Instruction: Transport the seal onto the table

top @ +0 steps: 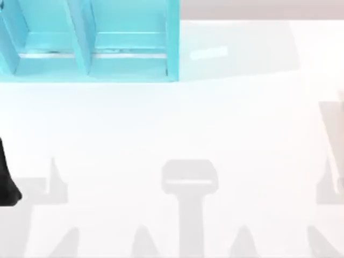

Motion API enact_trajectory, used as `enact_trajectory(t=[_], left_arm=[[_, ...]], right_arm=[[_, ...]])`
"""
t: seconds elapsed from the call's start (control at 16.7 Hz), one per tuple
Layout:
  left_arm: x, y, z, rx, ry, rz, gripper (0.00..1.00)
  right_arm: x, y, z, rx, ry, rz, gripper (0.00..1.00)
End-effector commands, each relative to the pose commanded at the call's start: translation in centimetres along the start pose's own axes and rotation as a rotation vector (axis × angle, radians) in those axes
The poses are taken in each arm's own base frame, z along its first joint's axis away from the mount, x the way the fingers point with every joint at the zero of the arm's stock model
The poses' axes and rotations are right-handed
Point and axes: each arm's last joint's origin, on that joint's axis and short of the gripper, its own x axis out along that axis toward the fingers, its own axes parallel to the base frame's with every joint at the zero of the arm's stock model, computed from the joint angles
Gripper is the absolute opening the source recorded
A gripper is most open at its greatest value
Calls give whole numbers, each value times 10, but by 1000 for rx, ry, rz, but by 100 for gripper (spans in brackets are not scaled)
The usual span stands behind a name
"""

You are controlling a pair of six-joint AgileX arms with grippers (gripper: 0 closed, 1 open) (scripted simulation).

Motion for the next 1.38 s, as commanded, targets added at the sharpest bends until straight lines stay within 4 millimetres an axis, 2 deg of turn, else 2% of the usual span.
enact_trajectory(t=[0.24,0.42,0.6,0.78,1.02,1.38], left_arm=[[0,0,0,0,0,0,100],[0,0,0,0,0,0,100],[0,0,0,0,0,0,100],[0,0,0,0,0,0,100],[0,0,0,0,0,0,100],[0,0,0,0,0,0,100]], right_arm=[[0,-1,5,-12,31,-15,100],[2,-7,26,-54,147,-60,100],[15,-15,53,-102,357,-110,100],[43,-31,73,-130,653,-140,100],[87,-63,86,-121,1038,-134,100],[142,-119,81,-40,1438,-57,100]])
